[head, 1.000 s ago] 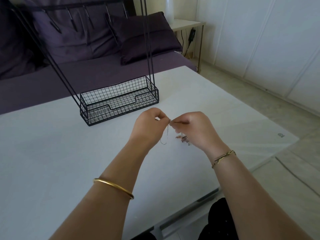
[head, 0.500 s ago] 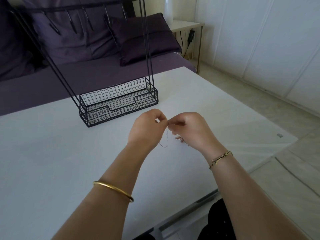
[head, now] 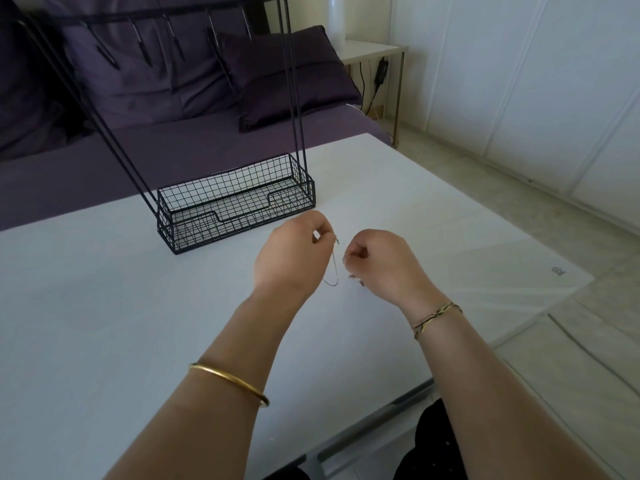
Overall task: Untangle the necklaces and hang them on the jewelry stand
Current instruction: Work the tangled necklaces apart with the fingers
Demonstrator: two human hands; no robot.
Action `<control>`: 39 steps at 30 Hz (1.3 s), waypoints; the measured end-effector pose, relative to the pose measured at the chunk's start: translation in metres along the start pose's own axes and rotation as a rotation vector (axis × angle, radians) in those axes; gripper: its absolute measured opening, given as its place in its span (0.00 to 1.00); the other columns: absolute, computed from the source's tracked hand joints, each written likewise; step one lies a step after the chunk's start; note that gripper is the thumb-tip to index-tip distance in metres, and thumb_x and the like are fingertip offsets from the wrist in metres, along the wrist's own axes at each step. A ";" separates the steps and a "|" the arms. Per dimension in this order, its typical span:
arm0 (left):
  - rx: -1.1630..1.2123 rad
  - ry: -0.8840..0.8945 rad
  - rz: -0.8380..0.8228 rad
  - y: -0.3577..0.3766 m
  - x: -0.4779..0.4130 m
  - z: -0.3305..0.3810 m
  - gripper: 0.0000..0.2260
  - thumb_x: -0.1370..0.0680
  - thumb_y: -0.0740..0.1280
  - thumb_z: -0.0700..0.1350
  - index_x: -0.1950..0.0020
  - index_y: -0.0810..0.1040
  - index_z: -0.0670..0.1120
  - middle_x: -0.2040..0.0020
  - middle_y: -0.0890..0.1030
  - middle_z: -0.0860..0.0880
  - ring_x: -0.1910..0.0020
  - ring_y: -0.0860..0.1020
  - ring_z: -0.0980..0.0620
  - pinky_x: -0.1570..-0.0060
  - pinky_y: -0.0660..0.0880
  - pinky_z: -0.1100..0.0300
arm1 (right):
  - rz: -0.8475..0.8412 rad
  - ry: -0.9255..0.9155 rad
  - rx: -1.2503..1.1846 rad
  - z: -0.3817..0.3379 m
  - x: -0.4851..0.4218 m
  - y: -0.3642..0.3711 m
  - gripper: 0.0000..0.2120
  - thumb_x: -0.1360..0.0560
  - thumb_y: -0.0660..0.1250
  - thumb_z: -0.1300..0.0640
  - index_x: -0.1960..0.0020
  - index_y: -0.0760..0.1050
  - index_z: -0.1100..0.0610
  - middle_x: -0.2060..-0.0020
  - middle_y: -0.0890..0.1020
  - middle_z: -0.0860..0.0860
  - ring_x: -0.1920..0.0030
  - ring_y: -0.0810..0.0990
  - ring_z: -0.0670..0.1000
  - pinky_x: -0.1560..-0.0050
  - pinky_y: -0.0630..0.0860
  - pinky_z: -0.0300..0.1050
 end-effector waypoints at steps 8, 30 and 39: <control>0.088 -0.039 -0.106 -0.007 0.002 -0.007 0.06 0.22 0.62 0.47 0.57 0.77 0.51 0.71 0.76 0.52 0.71 0.74 0.53 0.64 0.73 0.58 | -0.118 0.182 -0.507 -0.013 0.008 -0.011 0.13 0.27 0.62 0.65 0.47 0.81 0.55 0.50 0.80 0.51 0.51 0.77 0.49 0.52 0.73 0.44; -0.236 -0.135 -0.304 -0.050 0.024 -0.082 0.05 0.26 0.69 0.38 0.52 0.78 0.46 0.53 0.78 0.51 0.57 0.77 0.51 0.59 0.73 0.59 | 0.171 0.123 -0.305 -0.020 0.016 0.006 0.08 0.25 0.61 0.63 0.61 0.76 0.58 0.69 0.83 0.52 0.68 0.82 0.50 0.58 0.81 0.54; -0.239 -0.096 -0.337 -0.037 0.029 -0.087 0.05 0.25 0.69 0.42 0.51 0.76 0.49 0.56 0.78 0.50 0.63 0.73 0.54 0.66 0.70 0.60 | 0.621 0.022 -0.588 -0.032 0.014 0.001 0.07 0.23 0.57 0.61 0.55 0.71 0.51 0.62 0.82 0.51 0.64 0.82 0.50 0.57 0.79 0.55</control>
Point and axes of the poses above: each hand's wrist, its own x-axis away from the middle knuckle, its own y-axis out of the palm, z = x × y, the point moved 1 cm from there along -x, towards the middle knuckle
